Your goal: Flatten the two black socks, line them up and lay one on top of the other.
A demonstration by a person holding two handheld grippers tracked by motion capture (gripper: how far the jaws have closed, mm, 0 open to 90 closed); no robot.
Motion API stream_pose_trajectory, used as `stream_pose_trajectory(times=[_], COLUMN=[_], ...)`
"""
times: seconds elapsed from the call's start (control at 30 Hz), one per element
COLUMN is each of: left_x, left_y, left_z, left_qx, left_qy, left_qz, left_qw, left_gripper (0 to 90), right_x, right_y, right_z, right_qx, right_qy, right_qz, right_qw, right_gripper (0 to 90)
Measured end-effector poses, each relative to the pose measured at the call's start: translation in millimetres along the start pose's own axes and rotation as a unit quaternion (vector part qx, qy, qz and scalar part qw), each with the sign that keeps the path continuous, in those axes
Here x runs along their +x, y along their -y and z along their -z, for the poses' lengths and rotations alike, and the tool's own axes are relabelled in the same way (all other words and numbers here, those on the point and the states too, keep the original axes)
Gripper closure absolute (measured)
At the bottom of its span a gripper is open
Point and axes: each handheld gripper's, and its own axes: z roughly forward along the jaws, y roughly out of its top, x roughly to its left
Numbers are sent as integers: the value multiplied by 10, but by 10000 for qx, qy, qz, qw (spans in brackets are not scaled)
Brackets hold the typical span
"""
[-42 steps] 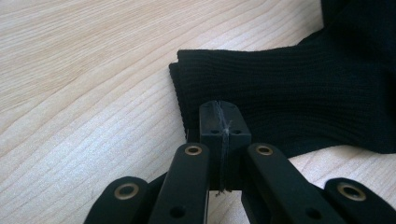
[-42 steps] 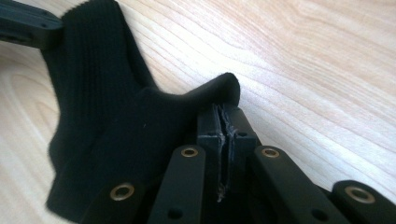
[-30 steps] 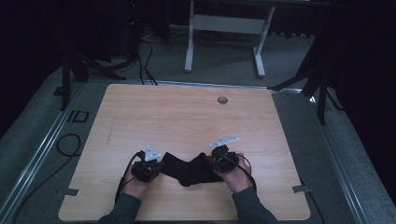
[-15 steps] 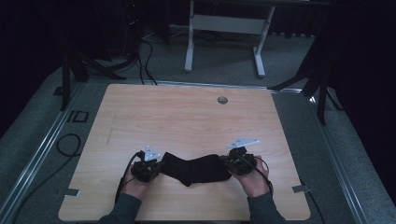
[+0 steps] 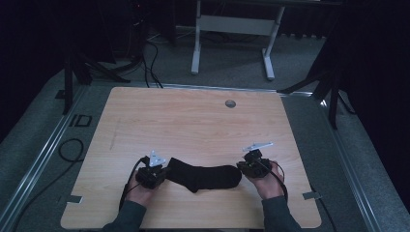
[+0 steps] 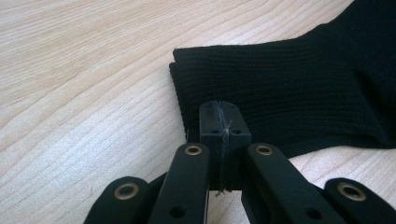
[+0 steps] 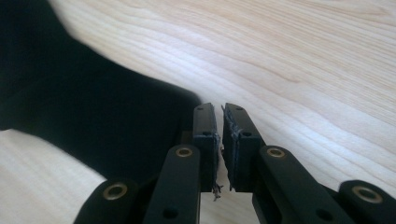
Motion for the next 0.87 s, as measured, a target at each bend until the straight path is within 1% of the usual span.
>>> stream_pose_trajectory(times=[0.13,0.2,0.27,0.33,0.37,0.4,0.43,0.47,0.53,0.67,0.7,0.77,0.8,0.83,0.87], left_x=[0,1,7,28,35,35,71,93,142,241,241,310,310,310,373], left_y=[0,1,1,-2,-4,-4,-8,-9,-5,6,6,12,12,12,27], left_z=[2,11,25,51,63,63,103,116,135,165,165,189,189,189,192], left_qx=[-6,-21,-91,-233,-289,-289,-422,-455,-442,-435,-435,-435,-435,-435,-449], left_qy=[3,37,99,179,182,182,168,139,81,-81,-81,-272,-272,-272,-460], left_qz=[18,24,29,7,18,18,69,93,156,342,342,389,389,389,493], left_qw=[10000,10000,9999,9996,9994,9994,9989,9988,9989,9984,9984,9979,9979,9979,9967], left_gripper=[900,895,864,848,837,830,830,806,790,755,744,717,700,700,674], right_x=[-42,-56,-70,-92,-105,-105,-115,-148,-177,-235,-235,-291,-291,-315,-381], right_y=[23,32,33,30,28,28,27,25,31,57,57,79,79,85,103], right_z=[29,52,65,74,79,79,81,85,90,96,96,94,94,91,72], right_qx=[-131,-232,-288,-337,-359,-359,-374,-441,-509,-547,-547,-561,-561,-574,-632], right_qy=[-11,-62,-99,-122,-132,-132,-138,-167,-178,-147,-147,-48,-48,28,208], right_qz=[-78,-99,-116,-127,-155,-155,-162,-173,-207,-234,-234,-287,-287,-268,-260], right_qw=[9999,9997,9995,9993,9991,9991,9991,9987,9983,9981,9981,9980,9980,9980,9974], right_gripper=[816,800,776,762,752,752,747,732,723,709,709,708,708,708,698])
